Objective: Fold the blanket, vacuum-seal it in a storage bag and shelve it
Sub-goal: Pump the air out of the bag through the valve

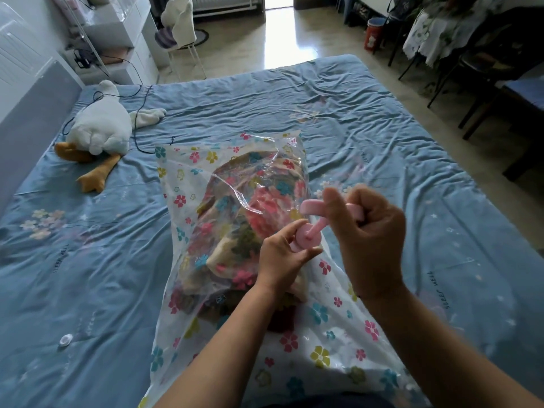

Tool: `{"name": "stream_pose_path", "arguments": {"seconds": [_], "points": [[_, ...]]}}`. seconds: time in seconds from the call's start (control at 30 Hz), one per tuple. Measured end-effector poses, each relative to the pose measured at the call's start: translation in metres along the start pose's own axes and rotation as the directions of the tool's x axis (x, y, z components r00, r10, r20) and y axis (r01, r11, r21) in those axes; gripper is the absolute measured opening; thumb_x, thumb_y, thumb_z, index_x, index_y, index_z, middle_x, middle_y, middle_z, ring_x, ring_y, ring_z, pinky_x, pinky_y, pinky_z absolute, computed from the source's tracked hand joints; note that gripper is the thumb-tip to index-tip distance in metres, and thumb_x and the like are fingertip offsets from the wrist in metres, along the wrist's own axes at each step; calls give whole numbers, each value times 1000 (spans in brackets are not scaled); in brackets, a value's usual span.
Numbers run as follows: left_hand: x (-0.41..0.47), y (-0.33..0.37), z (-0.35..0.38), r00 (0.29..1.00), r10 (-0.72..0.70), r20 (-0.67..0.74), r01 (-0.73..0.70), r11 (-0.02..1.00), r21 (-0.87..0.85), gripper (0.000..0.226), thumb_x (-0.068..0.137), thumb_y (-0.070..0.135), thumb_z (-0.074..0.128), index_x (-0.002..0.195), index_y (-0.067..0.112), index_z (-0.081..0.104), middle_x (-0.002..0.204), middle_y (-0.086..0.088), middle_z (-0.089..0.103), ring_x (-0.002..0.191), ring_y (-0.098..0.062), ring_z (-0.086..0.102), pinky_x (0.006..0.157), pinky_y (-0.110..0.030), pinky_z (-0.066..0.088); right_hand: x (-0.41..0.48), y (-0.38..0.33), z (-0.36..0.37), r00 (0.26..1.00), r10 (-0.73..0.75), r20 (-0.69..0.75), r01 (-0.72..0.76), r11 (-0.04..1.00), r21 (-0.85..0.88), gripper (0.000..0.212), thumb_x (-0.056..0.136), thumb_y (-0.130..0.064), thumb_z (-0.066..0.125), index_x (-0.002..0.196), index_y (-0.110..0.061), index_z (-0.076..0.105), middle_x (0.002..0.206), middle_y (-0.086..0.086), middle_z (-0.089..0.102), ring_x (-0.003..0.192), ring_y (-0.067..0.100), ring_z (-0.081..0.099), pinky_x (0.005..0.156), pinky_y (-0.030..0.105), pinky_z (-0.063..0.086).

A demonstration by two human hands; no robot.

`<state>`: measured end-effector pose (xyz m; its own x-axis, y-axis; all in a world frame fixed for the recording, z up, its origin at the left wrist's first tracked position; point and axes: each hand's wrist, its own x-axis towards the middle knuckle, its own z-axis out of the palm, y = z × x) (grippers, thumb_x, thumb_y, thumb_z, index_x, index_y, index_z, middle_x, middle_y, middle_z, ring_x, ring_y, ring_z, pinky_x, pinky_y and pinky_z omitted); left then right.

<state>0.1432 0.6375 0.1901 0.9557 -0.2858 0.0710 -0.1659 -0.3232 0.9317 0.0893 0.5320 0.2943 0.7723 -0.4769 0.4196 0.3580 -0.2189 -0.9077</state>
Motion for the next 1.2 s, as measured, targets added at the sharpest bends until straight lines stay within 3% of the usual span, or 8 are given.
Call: {"name": "stream_pose_path", "arguments": {"seconds": [0.17,0.37,0.47,0.7,0.87,0.93,1.1,1.2], "points": [[-8,-1,4,1000,30,8,-30,999,32,37,70,20,84,105,22,71,94,16,72,87,5,66,78,-15,51,-17,70,-9,925,364,112,-285,857,-430,70,68,-87,48,49,-22,31,46,-5,38,45,22,47,52,40,46],[1,-2,-2,999,34,11,-35,999,32,59,69,25,85,124,16,65,114,5,71,104,-4,66,93,-30,54,-3,14,-2,995,73,-63,-74,997,-19,54,85,-53,66,56,-21,34,62,31,59,65,46,64,54,51,46],[0,-4,-1,1000,24,10,-25,1000,16,60,68,24,85,124,15,65,112,4,72,103,-5,67,92,-32,54,-2,12,-4,999,-30,-44,25,992,-120,52,87,-56,61,58,-22,34,60,28,60,61,43,64,49,49,44],[-7,-4,2,1000,8,17,-8,1000,11,43,70,23,84,110,27,69,100,12,73,94,0,68,86,-25,55,-18,61,-14,925,354,140,-258,853,-453,71,72,-81,53,52,-15,36,45,2,42,45,14,45,50,39,46],[1,-2,-3,999,30,15,-30,1000,-5,60,68,23,86,123,16,65,113,5,71,103,-3,66,92,-24,53,4,0,-6,1000,18,-8,-17,999,29,55,90,-35,66,57,-10,29,61,13,71,58,28,71,52,40,47],[1,-1,-2,999,37,17,-37,999,18,60,68,22,86,124,16,65,114,5,71,103,-2,66,91,-21,52,6,12,-4,1000,11,-9,-11,997,-70,57,89,-48,63,58,-13,30,63,28,64,56,42,64,52,50,47],[-7,-6,2,1000,1,29,-2,1000,28,44,68,15,85,103,38,70,91,25,71,89,4,67,82,-18,53,-14,84,-9,900,403,170,-255,799,-544,60,81,-70,55,53,-21,35,48,-7,41,49,12,44,54,37,40],[-6,-8,-1,1000,-3,19,3,1000,-5,44,69,19,85,110,29,70,97,19,72,93,1,68,84,-20,53,-5,71,-7,933,328,150,-220,848,-482,57,83,-57,63,52,-19,35,47,-6,45,48,13,46,55,36,43]]}}
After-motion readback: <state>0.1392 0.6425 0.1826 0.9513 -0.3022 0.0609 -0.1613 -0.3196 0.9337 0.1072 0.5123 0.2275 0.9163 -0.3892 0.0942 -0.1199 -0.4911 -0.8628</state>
